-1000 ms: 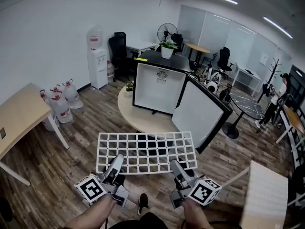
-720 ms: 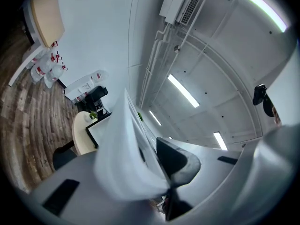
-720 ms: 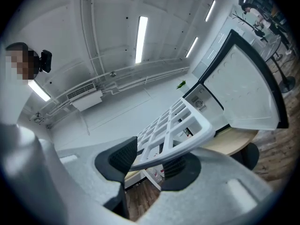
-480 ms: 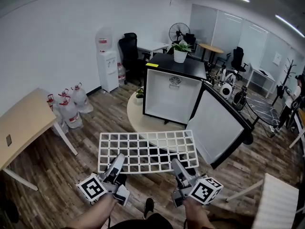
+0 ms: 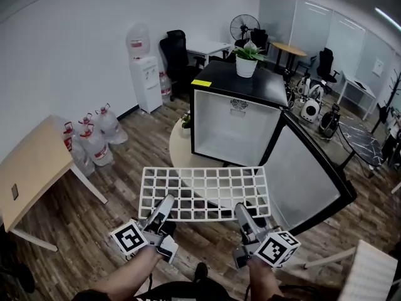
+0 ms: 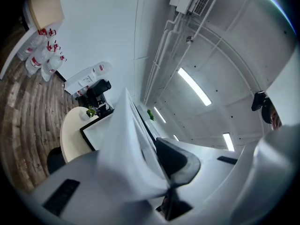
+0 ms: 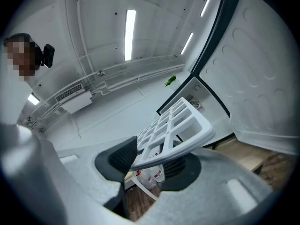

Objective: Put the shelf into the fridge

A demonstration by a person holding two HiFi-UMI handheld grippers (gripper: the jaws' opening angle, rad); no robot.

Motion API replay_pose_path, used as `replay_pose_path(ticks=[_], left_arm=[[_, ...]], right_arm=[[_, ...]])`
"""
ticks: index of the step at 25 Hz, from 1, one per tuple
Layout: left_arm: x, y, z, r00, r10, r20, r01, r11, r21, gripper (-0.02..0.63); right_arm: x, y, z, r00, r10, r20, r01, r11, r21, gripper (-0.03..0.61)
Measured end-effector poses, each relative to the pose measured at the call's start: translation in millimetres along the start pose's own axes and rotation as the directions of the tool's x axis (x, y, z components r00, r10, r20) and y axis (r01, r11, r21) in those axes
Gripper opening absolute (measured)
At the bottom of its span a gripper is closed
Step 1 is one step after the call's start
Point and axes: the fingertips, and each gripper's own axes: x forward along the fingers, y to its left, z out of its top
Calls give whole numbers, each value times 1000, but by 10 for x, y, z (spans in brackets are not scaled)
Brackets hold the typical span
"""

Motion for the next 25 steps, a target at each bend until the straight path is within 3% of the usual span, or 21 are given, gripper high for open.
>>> replay_pose_path(ticks=[8, 15, 25], left_arm=[[820, 345, 20, 999, 4, -48, -4, 1000, 6, 71], [1326, 625, 114, 994, -18, -103, 11, 998, -60, 71], [1997, 1242, 441, 963, -71, -259, 31, 988, -153, 71]], right_arm=[[366, -676, 291, 999, -38, 14, 38, 999, 18, 140], [689, -1060, 340, 995, -98, 21, 97, 995, 39, 140], [1263, -1503, 195, 965, -250, 86, 242, 966, 87, 140]])
